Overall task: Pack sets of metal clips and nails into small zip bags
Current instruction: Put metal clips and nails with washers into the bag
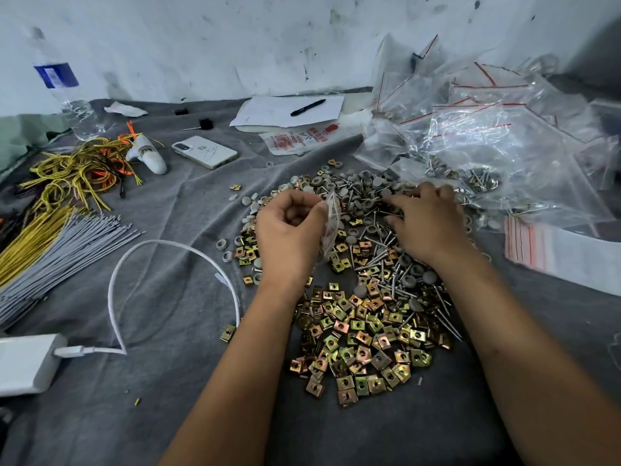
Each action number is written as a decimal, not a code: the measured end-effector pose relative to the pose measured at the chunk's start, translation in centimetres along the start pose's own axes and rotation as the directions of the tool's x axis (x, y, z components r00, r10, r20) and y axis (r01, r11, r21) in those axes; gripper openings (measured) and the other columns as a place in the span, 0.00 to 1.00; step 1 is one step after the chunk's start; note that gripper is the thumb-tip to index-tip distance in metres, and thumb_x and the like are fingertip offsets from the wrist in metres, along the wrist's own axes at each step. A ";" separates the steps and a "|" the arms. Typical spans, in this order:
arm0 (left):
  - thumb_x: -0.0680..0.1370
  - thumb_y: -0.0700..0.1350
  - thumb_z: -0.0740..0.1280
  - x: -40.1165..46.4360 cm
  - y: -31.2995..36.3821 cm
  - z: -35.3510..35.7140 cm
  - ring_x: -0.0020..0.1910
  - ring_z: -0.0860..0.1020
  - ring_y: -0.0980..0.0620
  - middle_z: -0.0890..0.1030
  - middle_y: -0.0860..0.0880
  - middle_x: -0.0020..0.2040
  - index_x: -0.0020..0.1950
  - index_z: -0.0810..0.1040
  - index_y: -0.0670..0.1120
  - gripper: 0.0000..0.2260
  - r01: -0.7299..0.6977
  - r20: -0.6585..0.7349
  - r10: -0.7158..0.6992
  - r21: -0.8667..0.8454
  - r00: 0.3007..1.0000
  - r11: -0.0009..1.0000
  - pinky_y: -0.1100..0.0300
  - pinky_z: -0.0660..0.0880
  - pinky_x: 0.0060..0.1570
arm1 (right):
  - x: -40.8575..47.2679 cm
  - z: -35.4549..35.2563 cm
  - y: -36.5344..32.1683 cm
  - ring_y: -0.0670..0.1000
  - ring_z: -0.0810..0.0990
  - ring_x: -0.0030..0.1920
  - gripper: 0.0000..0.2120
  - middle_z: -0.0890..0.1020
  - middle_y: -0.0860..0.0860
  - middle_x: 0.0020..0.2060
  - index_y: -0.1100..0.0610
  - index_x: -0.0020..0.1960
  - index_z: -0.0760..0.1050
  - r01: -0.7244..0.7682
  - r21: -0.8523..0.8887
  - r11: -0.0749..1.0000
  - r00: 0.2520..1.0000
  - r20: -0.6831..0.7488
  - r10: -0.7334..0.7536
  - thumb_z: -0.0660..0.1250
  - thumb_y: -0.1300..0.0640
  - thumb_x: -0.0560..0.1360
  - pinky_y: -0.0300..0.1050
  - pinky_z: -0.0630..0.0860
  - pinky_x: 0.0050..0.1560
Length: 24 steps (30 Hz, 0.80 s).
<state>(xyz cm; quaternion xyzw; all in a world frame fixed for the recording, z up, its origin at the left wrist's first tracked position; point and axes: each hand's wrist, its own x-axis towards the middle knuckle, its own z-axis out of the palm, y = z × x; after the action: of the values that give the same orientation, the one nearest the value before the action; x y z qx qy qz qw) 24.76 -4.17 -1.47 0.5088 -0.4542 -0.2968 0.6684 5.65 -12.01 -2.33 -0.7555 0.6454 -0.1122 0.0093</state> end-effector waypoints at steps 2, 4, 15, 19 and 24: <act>0.78 0.33 0.71 0.0 0.0 0.0 0.27 0.75 0.59 0.79 0.53 0.30 0.46 0.82 0.38 0.02 -0.002 0.004 0.002 -0.004 1.000 1.000 0.67 0.73 0.30 | 0.3 -0.1 -0.2 0.65 0.63 0.71 0.23 0.70 0.60 0.71 0.41 0.75 0.69 -0.003 0.003 1.000 1.000 -0.001 0.003 0.65 0.43 0.81 0.61 0.66 0.68; 0.79 0.33 0.71 -0.1 0.0 -0.1 0.27 0.75 0.58 0.79 0.53 0.30 0.46 0.82 0.38 0.02 0.001 0.006 -0.001 -0.009 1.000 1.000 0.66 0.73 0.30 | 0.4 -0.2 -0.4 0.64 0.64 0.69 0.21 0.72 0.59 0.67 0.46 0.71 0.74 -0.004 0.037 0.999 1.000 -0.029 0.005 0.67 0.44 0.80 0.59 0.67 0.66; 0.79 0.33 0.71 0.4 0.0 -0.5 0.26 0.72 0.58 0.76 0.55 0.27 0.44 0.82 0.42 0.06 0.041 -0.076 -0.046 -0.067 0.996 0.997 0.64 0.71 0.29 | -0.6 -0.2 -2.0 0.61 0.63 0.69 0.17 0.74 0.56 0.65 0.55 0.60 0.80 0.103 -0.021 0.994 0.993 -0.048 -0.104 0.60 0.45 0.83 0.60 0.64 0.67; 0.79 0.33 0.70 0.4 0.1 -0.6 0.25 0.71 0.60 0.75 0.57 0.26 0.44 0.81 0.42 0.07 0.053 -0.074 -0.058 -0.075 0.996 0.996 0.65 0.71 0.29 | -1.7 -1.0 -2.8 0.53 0.82 0.48 0.09 0.84 0.51 0.44 0.58 0.52 0.79 0.225 0.512 0.829 0.961 -0.255 -0.104 0.64 0.53 0.83 0.53 0.78 0.52; 0.79 0.34 0.71 0.4 0.0 -0.5 0.25 0.70 0.60 0.74 0.57 0.25 0.45 0.81 0.40 0.04 0.044 -0.058 -0.046 -0.041 0.997 0.998 0.66 0.70 0.28 | -2.7 -2.0 -3.2 0.47 0.83 0.37 0.05 0.86 0.48 0.36 0.53 0.48 0.80 0.160 0.888 0.432 0.982 -0.098 -0.163 0.67 0.58 0.82 0.42 0.79 0.41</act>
<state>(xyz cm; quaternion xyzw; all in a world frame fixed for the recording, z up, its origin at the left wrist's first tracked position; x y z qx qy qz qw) 25.32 -4.28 -1.38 0.5141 -0.4167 -0.3058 0.6845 7.99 -8.61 -0.34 -0.6962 0.4149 -0.4332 0.3942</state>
